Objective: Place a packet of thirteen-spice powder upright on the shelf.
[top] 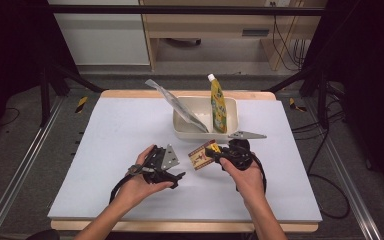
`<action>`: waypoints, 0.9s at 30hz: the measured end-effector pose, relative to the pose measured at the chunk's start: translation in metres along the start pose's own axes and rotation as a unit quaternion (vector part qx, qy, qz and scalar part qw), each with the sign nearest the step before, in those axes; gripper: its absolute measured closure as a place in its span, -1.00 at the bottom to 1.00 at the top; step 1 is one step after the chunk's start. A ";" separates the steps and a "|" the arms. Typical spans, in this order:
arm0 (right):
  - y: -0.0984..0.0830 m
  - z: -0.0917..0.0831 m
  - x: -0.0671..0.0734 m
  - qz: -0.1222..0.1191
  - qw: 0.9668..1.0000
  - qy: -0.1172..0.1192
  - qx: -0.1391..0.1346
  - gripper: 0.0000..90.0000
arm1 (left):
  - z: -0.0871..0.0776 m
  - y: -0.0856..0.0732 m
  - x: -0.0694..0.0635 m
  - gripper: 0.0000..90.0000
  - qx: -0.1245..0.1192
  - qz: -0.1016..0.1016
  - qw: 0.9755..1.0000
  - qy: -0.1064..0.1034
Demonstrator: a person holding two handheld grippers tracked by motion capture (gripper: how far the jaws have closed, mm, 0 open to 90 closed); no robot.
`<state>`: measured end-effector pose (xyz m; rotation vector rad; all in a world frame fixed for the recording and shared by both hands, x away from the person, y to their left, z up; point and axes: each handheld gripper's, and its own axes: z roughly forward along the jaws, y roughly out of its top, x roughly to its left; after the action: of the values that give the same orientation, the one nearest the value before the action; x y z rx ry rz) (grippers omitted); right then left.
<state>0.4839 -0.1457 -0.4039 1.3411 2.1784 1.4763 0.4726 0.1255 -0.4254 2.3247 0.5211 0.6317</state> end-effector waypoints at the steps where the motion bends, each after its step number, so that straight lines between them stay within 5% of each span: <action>1: 0.000 -0.003 -0.002 0.002 1.000 -0.007 -0.002 0.52 | -0.002 -0.005 0.004 -0.70 -0.003 -0.012 1.000 0.004; 8: 0.003 -0.033 -0.012 0.001 0.998 -0.065 -0.007 0.52 | -0.015 -0.036 0.031 -0.76 0.011 -0.054 0.998 0.036; 14: 0.015 -0.053 -0.029 0.006 0.993 -0.121 0.011 0.52 | -0.028 -0.062 0.042 -0.77 0.023 -0.068 0.996 0.055; 21: 0.042 -0.053 -0.048 0.015 0.985 -0.164 0.047 0.52 | -0.036 -0.078 0.046 -0.81 0.029 -0.081 0.994 0.061; 27: 0.075 -0.056 -0.053 0.010 0.979 -0.196 0.048 0.52 | -0.047 -0.092 0.049 -0.81 0.029 -0.089 0.993 0.065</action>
<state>0.5242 -0.2151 -0.3318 1.5355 2.0031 1.0134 0.4678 0.2384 -0.4432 2.2687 0.8075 0.6914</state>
